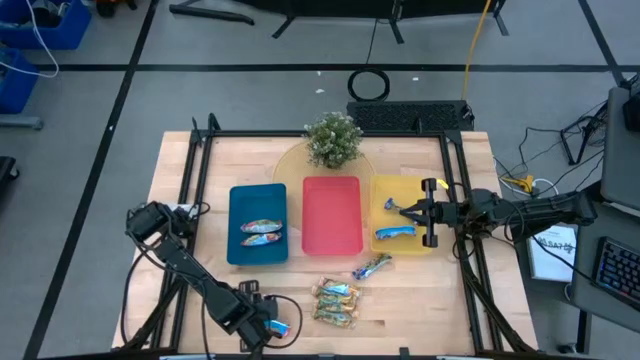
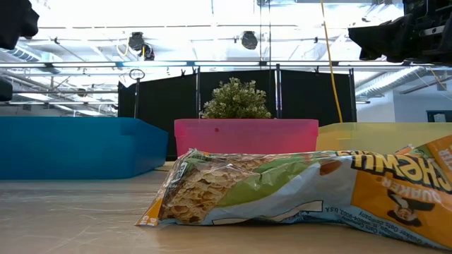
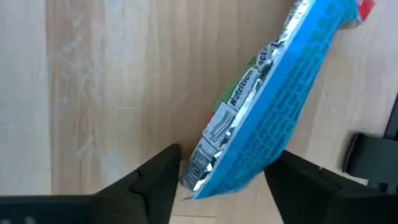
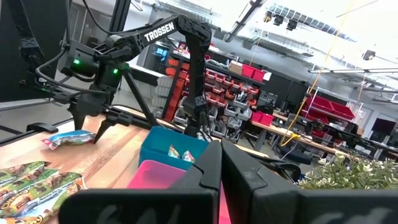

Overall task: Pick and place Granola Bars by type
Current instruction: Put the red granola bar into the blue bin

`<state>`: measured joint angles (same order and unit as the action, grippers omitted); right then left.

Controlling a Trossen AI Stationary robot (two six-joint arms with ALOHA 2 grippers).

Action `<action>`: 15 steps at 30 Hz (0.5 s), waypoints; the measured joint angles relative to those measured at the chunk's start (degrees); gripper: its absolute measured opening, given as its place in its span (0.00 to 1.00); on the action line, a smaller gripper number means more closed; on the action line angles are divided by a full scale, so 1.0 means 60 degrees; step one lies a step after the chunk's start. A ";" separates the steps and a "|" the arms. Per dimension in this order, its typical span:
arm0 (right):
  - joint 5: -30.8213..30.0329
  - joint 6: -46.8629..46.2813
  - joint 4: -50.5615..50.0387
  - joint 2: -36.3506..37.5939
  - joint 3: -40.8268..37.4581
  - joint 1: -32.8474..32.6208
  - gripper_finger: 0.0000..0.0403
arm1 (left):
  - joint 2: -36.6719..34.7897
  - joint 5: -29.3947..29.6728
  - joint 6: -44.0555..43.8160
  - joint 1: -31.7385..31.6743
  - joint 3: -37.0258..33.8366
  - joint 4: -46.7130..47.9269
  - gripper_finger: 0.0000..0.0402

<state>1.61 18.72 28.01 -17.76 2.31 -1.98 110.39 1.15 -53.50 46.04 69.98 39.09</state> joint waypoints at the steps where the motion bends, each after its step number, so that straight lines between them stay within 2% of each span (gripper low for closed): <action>1: 0.0000 0.0000 0.0000 0.0003 0.0000 0.0003 0.00 | 0.0000 0.0065 0.0083 -0.0009 -0.0001 0.0013 0.53; 10: 0.0000 0.0044 0.0003 0.0004 0.0000 0.0002 0.00 | 0.0000 0.0025 0.0691 -0.0117 -0.0008 0.0106 0.24; 15: 0.0000 0.0069 0.0003 0.0000 0.0000 0.0000 0.00 | -0.0347 0.0257 0.1080 -0.0151 -0.0023 -0.0031 0.18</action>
<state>1.61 19.14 28.03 -17.76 2.31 -1.98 108.31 2.70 -47.02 45.14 69.84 38.90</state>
